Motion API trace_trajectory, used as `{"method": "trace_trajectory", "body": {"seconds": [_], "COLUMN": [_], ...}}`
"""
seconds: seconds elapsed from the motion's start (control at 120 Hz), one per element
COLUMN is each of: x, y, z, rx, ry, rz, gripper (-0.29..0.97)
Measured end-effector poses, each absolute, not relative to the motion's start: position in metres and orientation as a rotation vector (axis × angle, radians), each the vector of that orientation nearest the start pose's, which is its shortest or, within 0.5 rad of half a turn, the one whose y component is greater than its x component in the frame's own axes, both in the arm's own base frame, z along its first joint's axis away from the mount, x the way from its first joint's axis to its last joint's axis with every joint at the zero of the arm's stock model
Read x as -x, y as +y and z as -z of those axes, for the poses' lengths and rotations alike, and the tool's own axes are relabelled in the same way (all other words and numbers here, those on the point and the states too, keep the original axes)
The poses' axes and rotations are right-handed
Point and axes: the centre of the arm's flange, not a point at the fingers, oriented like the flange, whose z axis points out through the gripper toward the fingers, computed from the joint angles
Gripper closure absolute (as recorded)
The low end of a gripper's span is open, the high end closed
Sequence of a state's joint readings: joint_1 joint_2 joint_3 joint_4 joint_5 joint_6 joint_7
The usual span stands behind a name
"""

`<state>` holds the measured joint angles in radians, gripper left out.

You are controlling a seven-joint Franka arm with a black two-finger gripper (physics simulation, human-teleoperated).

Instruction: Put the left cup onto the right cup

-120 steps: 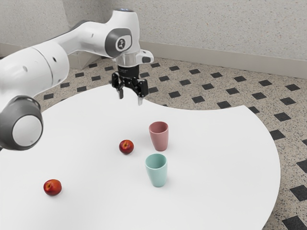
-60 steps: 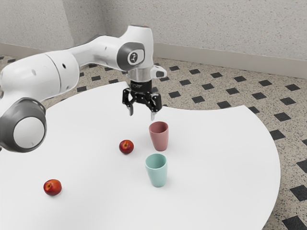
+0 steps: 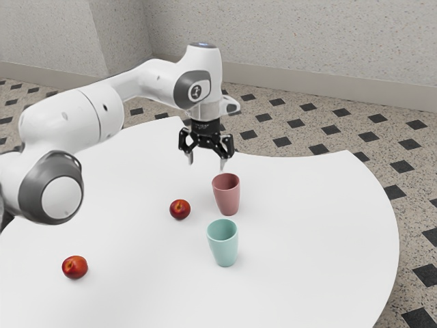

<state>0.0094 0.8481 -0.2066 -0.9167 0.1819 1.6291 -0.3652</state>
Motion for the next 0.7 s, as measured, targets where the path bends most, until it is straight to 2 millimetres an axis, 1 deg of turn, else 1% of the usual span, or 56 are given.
{"method": "trace_trajectory", "body": {"seconds": [0.125, 0.267, 0.375, 0.492, 0.617, 0.7], "x": [-0.756, -0.757, -0.754, -0.751, -0.752, -0.753], "y": [-0.072, -0.074, -0.074, -0.076, -0.077, -0.077], "z": [-0.372, -0.348, -0.327, -0.312, -0.303, -0.304], "rx": [3.053, 3.046, 3.037, 3.031, 3.032, 3.033], "ry": [-0.335, -0.348, -0.357, -0.363, -0.372, -0.376], "rz": [-0.162, -0.189, -0.228, -0.258, -0.254, -0.240], "gripper": [0.00, 0.00, 0.00, 0.00, 0.00, 0.07]}}
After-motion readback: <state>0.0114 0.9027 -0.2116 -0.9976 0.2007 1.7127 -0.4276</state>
